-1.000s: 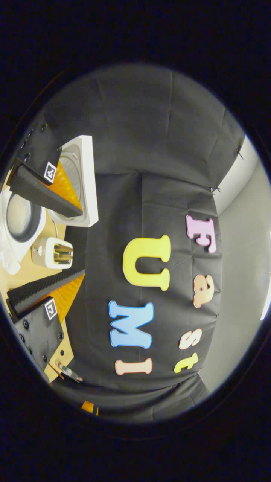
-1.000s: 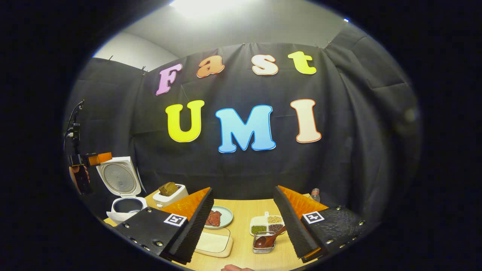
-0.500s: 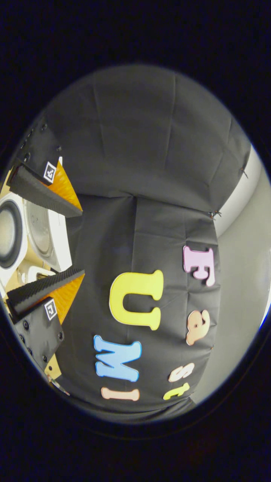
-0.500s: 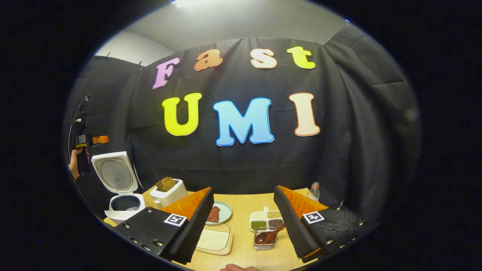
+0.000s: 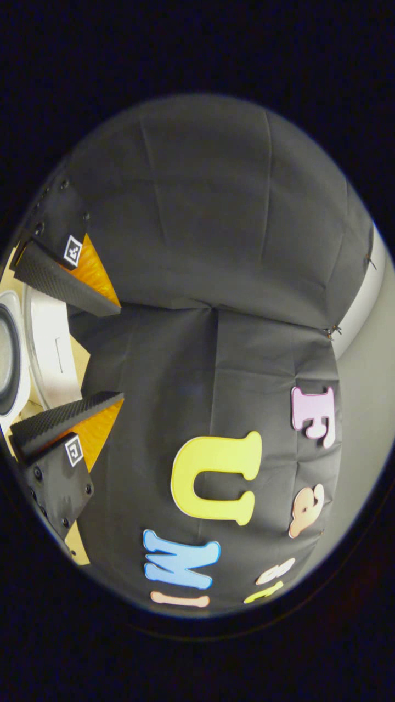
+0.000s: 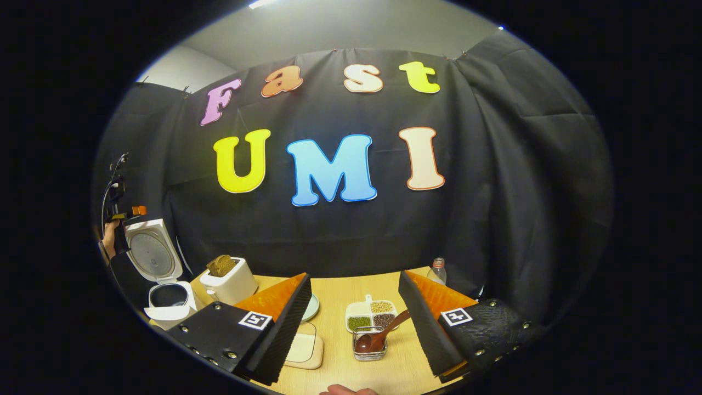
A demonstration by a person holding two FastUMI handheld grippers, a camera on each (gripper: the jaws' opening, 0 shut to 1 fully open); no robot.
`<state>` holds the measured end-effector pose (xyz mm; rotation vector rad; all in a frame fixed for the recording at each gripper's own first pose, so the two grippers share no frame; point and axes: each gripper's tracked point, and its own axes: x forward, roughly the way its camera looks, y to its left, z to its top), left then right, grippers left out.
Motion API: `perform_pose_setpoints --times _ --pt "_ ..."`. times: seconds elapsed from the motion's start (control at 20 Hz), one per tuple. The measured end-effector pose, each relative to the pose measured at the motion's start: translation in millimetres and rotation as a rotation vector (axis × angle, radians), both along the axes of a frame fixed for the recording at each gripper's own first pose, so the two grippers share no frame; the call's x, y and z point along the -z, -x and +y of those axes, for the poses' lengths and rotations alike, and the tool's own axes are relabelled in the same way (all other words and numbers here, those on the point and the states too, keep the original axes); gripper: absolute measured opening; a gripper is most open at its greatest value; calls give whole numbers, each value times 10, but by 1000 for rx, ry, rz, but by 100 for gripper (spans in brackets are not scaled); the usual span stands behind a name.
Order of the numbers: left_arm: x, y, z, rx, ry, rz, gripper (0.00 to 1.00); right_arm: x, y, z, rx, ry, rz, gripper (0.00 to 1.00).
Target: Close the left gripper, press the button to open the rice cooker; take a wooden spoon from the chopstick holder with the right hand, scoop a spoonful of rice and pour it into the rice cooker, then put the wooden spoon back into the chopstick holder.
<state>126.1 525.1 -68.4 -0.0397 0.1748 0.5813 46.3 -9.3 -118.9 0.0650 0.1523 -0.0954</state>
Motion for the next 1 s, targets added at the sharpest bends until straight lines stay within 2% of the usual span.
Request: perform_pose_setpoints --times 0.1,0.15,0.35,0.4,0.45,0.55,0.65,0.7,0.8,1.0 --pt "209 -26 22 -14 25 58 96 -18 -14 -37 9 -4 -3 96" --pt "201 -34 78 -28 -25 66 96 -20 -23 -28 4 -12 -5 96" --pt "197 64 -21 -23 -23 69 93 29 -58 -25 -7 -40 9 96" --pt "189 113 -78 -22 -26 71 90 40 -55 -9 -11 -53 15 96" --pt "205 181 -162 -22 -24 69 95 20 -52 4 -14 -57 11 96" --pt "235 263 -271 -21 -34 63 90 -76 -52 -4 -13 -42 -8 96" --pt "239 365 -399 -20 -34 57 93 -170 -60 37 -32 -33 -25 96" --pt "262 422 -475 -19 -32 55 89 -203 -61 60 -43 -29 -31 96" --pt "336 526 -647 -12 -33 51 93 -235 -62 71 -56 -19 -36 96" --pt "509 783 -963 -8 -38 44 89 -254 -12 118 -70 -27 -39 96"
